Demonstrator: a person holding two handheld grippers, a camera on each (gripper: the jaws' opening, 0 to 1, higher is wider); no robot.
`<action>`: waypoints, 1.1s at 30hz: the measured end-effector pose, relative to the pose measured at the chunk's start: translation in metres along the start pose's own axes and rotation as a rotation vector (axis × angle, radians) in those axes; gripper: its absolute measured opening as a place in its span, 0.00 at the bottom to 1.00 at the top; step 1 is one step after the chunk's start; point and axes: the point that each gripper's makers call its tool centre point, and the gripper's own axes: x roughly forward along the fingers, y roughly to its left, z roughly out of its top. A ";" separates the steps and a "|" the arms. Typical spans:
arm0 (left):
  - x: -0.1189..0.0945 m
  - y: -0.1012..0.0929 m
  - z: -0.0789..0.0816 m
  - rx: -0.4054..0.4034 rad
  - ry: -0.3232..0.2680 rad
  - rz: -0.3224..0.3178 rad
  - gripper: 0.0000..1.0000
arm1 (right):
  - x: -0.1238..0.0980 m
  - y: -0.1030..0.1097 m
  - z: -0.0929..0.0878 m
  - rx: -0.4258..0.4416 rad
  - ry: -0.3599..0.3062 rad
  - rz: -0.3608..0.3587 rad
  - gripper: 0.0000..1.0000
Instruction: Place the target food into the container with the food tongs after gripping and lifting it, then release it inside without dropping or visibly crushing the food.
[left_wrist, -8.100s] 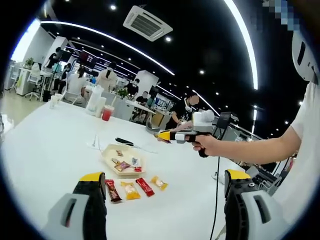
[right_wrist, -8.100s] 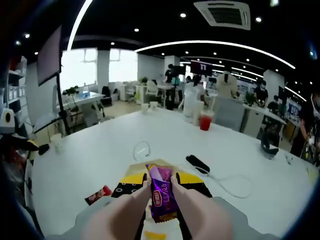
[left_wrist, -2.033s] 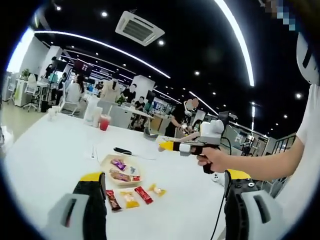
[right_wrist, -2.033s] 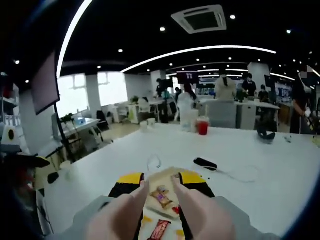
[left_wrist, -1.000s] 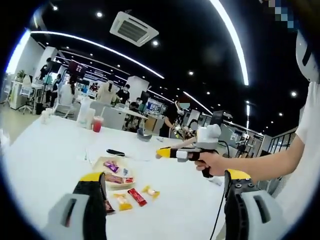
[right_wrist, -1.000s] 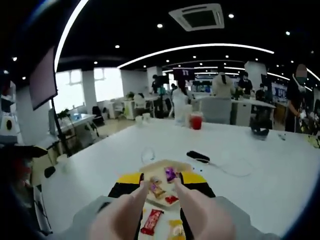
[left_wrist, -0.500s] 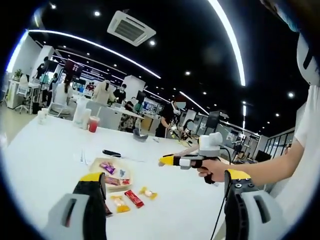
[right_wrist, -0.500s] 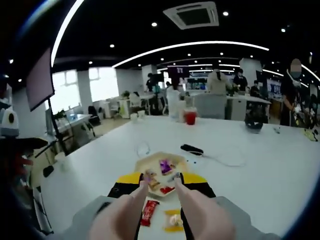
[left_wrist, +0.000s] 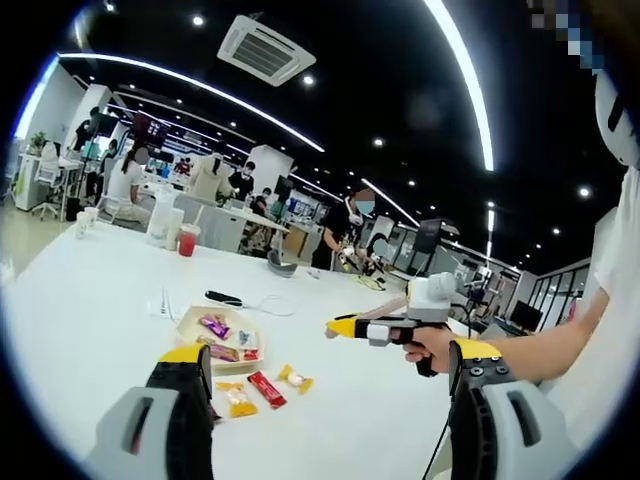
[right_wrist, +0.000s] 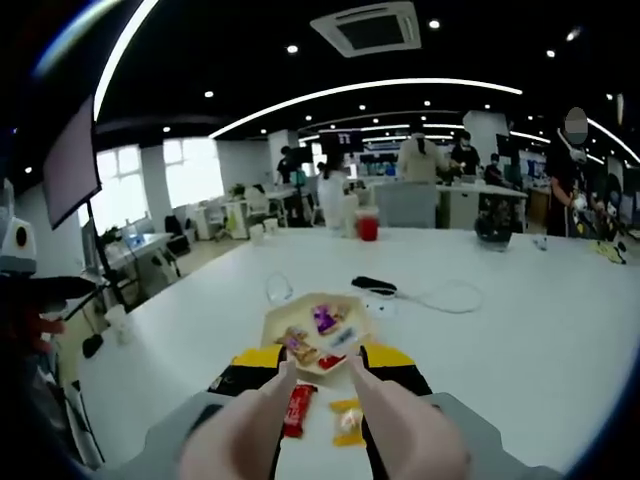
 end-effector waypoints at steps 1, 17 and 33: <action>0.000 0.001 0.000 -0.002 0.000 0.001 0.99 | -0.001 -0.001 -0.002 0.018 -0.004 -0.001 0.28; 0.003 0.012 -0.010 -0.004 0.021 0.038 0.99 | -0.010 -0.002 -0.018 0.143 -0.032 -0.079 0.28; 0.032 0.015 -0.042 -0.014 0.128 -0.018 0.99 | 0.007 -0.012 -0.046 0.056 -0.011 -0.122 0.28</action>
